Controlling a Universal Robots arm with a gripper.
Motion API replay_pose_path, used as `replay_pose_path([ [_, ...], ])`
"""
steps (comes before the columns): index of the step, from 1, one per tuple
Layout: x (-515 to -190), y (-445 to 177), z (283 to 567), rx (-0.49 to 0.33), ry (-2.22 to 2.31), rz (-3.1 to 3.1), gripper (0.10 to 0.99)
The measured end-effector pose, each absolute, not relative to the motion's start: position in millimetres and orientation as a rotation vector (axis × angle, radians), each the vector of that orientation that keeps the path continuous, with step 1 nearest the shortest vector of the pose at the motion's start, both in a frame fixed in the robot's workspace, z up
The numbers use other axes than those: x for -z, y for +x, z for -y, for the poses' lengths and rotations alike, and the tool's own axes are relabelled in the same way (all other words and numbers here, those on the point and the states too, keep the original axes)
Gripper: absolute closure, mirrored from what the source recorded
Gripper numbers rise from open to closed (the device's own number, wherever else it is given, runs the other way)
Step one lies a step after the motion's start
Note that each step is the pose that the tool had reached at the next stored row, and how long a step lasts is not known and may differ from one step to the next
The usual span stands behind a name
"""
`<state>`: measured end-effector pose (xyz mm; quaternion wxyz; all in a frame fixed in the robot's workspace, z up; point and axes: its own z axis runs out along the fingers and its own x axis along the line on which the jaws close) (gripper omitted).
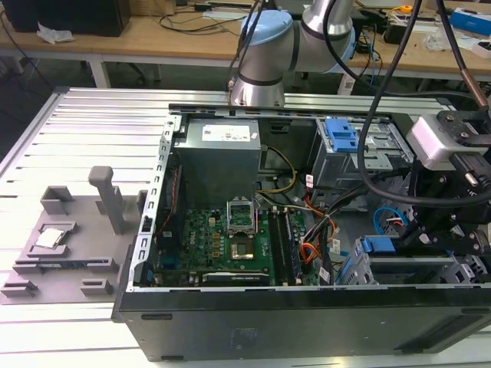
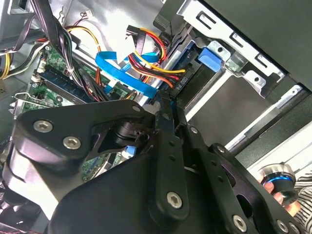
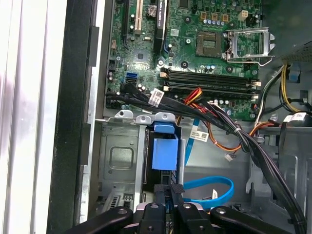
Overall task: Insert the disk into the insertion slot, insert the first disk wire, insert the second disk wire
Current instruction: 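Insert the second disk wire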
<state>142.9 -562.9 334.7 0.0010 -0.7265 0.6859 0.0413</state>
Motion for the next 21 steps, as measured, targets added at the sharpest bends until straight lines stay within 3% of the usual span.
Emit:
replay_pose_path([
  [5, -334, 143, 563, -0.131, -2.280, -2.152, 0.914],
  [6, -334, 143, 563, -0.131, -2.280, -2.153, 0.855],
  [17, -362, 143, 562, -0.131, -2.280, -2.153, 0.855],
  [18, -364, 143, 561, -0.131, -2.280, -2.153, 0.871],
  [19, -366, 143, 561, -0.131, -2.280, -2.153, 0.980],
  [21, -368, 143, 560, -0.131, -2.280, -2.153, 0.980],
])
